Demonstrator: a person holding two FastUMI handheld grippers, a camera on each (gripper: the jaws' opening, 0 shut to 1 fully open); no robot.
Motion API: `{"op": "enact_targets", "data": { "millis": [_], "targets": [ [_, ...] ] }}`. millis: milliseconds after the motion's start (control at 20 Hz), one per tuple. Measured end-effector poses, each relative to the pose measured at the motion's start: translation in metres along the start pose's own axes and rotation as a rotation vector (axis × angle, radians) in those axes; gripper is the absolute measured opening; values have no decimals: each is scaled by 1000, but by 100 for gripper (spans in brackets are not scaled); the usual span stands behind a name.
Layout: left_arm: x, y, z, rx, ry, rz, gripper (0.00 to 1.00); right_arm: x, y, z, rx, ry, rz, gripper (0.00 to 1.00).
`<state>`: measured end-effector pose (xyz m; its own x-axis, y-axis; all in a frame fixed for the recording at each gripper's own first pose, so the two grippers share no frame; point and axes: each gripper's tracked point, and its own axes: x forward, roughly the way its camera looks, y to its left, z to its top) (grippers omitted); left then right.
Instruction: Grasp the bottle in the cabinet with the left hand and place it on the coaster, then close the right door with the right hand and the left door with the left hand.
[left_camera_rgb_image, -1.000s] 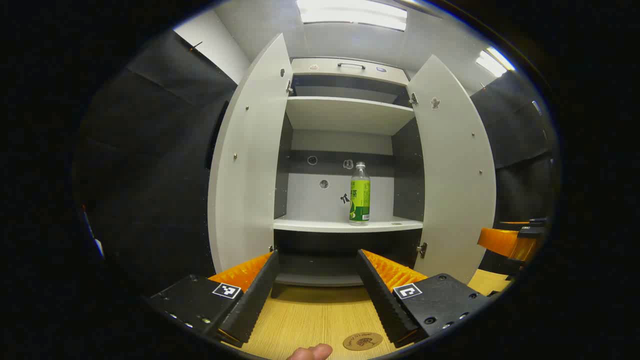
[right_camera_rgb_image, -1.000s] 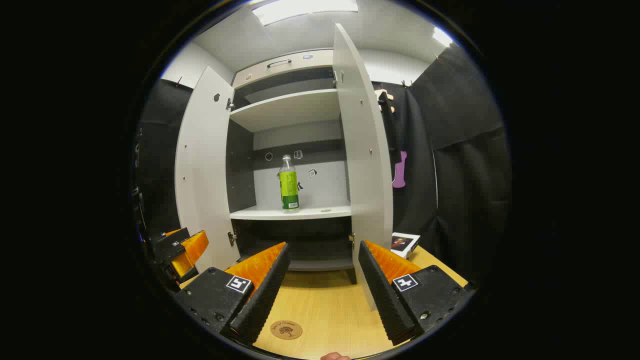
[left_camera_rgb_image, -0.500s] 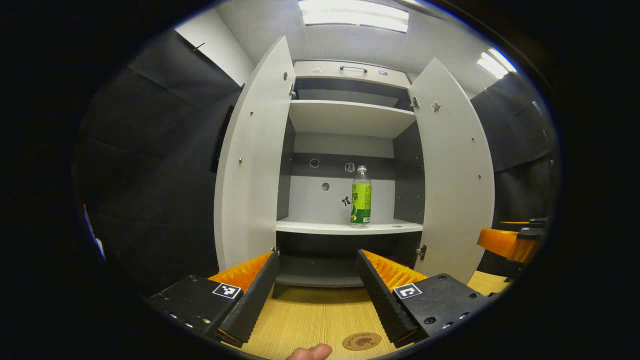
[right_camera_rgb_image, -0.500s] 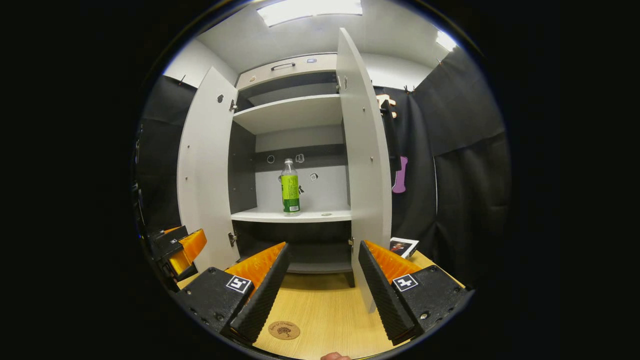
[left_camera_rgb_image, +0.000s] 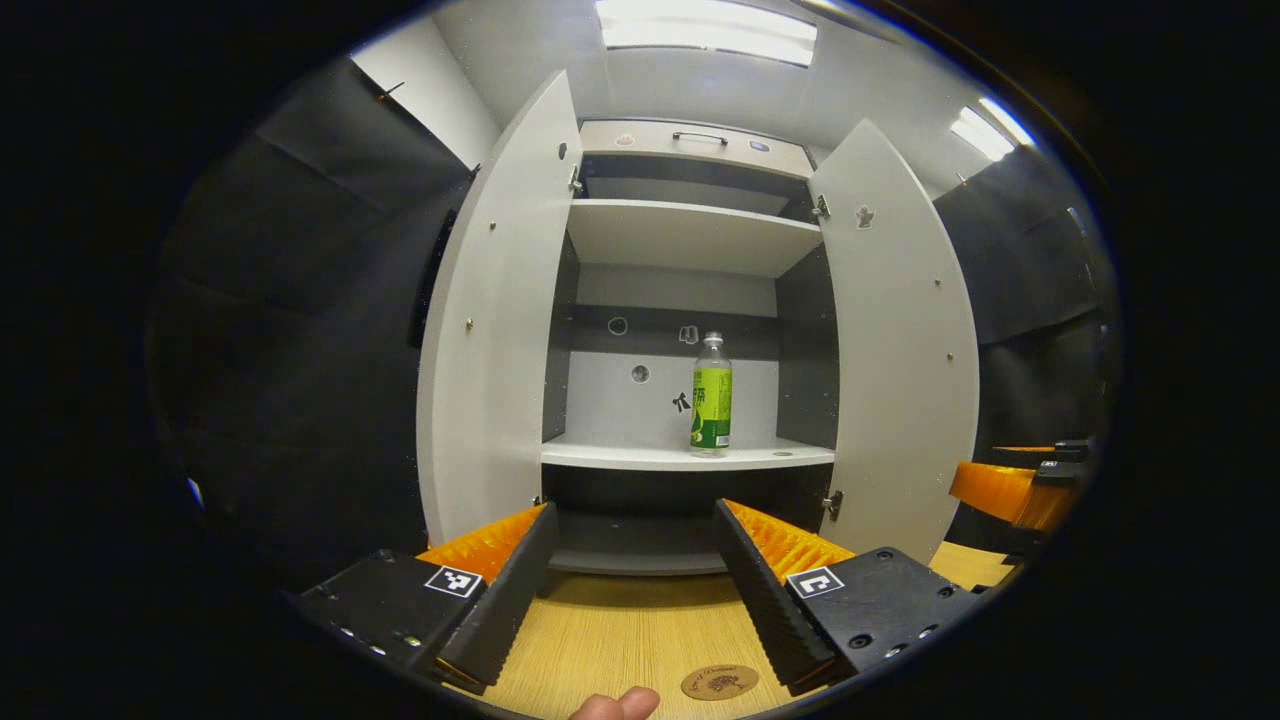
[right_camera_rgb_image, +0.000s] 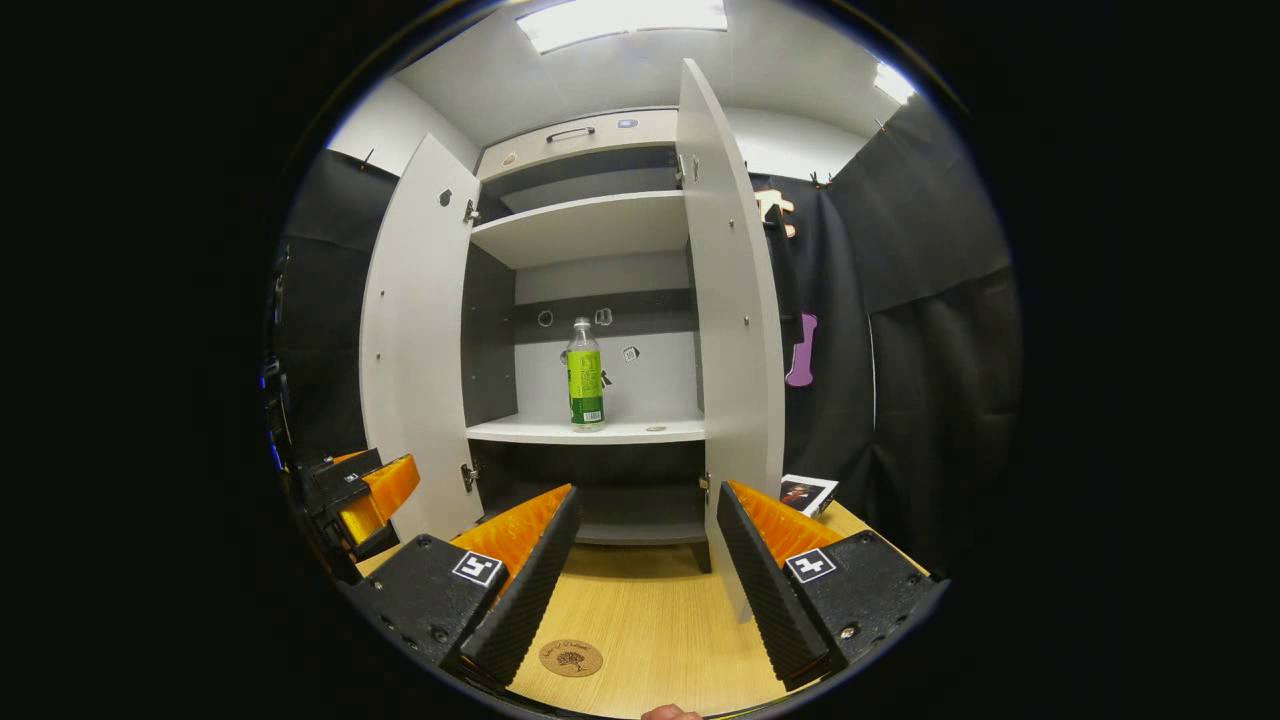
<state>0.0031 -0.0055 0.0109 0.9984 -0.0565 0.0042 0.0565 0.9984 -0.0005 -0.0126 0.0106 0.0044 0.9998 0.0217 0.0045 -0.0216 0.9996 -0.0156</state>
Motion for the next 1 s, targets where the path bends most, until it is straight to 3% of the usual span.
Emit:
{"op": "enact_targets", "data": {
  "millis": [400,450,550,650,700,800,1000],
  "targets": [
    [85,-61,34,-6,-25,-215,94,-7,-6,1,-3,-1,-17,85],
    [101,-71,40,-14,-28,-248,99,-8,-8,2,-1,-4,-23,85],
    [136,-85,52,-22,-40,-288,94,-9,-13,7,9,-18,-43,85],
    [170,-94,58,-27,-38,-304,91,-9,-18,12,25,-33,-65,84],
    [188,-98,58,-39,-31,-310,95,-9,-20,16,32,-43,-75,84],
    [224,-99,60,-55,-22,-307,92,-9,-23,22,33,-61,-92,85],
    [285,-101,60,-30,-13,-303,95,-6,-30,21,15,-51,-114,84]
  ]
}}
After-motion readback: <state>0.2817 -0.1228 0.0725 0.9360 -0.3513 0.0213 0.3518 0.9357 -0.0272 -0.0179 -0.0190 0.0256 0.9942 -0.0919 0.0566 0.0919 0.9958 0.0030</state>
